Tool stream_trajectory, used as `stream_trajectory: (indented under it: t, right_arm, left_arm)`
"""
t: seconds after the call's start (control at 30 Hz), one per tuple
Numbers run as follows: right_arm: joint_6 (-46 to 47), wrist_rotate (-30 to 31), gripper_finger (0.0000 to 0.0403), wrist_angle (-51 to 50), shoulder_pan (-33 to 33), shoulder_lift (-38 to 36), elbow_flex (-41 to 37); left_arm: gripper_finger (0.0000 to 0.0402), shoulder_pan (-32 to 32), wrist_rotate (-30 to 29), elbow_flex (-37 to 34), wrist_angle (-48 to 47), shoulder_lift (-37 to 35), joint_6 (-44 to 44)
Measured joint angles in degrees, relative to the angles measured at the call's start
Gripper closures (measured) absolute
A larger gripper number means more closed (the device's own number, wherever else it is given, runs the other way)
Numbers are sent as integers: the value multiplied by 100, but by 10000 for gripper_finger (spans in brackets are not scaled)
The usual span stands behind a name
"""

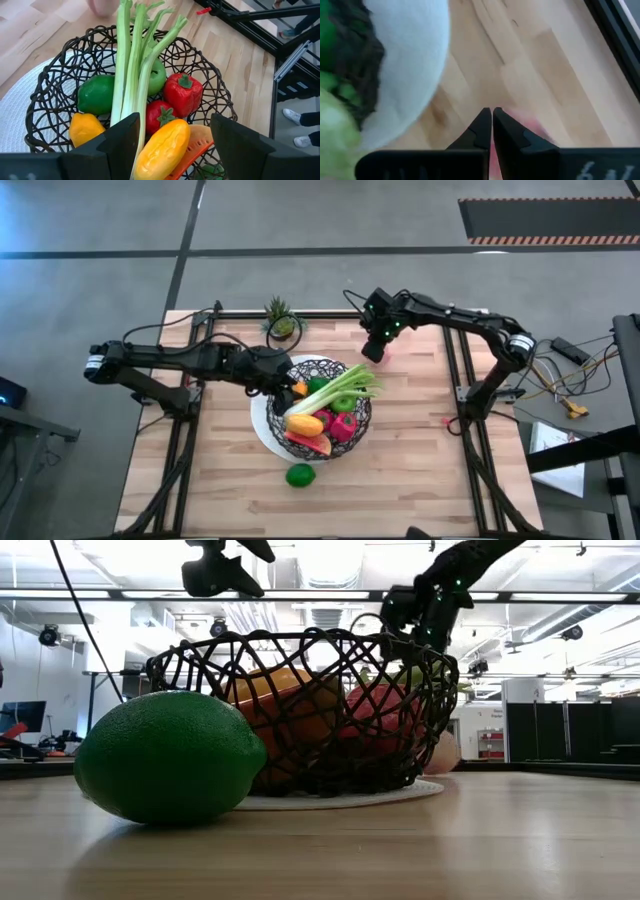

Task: Build produce basket
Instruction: Put the pink peach into the wire basket

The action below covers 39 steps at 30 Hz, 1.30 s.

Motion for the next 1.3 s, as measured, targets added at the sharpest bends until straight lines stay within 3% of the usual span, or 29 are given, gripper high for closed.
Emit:
stream_trajectory:
  t: [0.17,0.53,0.9,1.03,1.3]
  right_arm:
    - [128,310,395,-13,236,2,275]
    - [267,295,394,-787,100,-305,124]
    - [-40,350,388,-1317,-783,-968,-350]
    - [-149,50,352,-1406,-1168,-934,-484]
    - [-243,-371,220,-375,-1577,-933,-1340]
  left_arm:
    - [176,0,0,0,0,-4,0]
    - [176,-33,0,0,-2,-9,2]
    - [176,-59,-2,0,-2,-9,1]
    - [176,-63,-2,0,-2,-9,1]
    - [176,-68,-2,0,-2,-9,0]
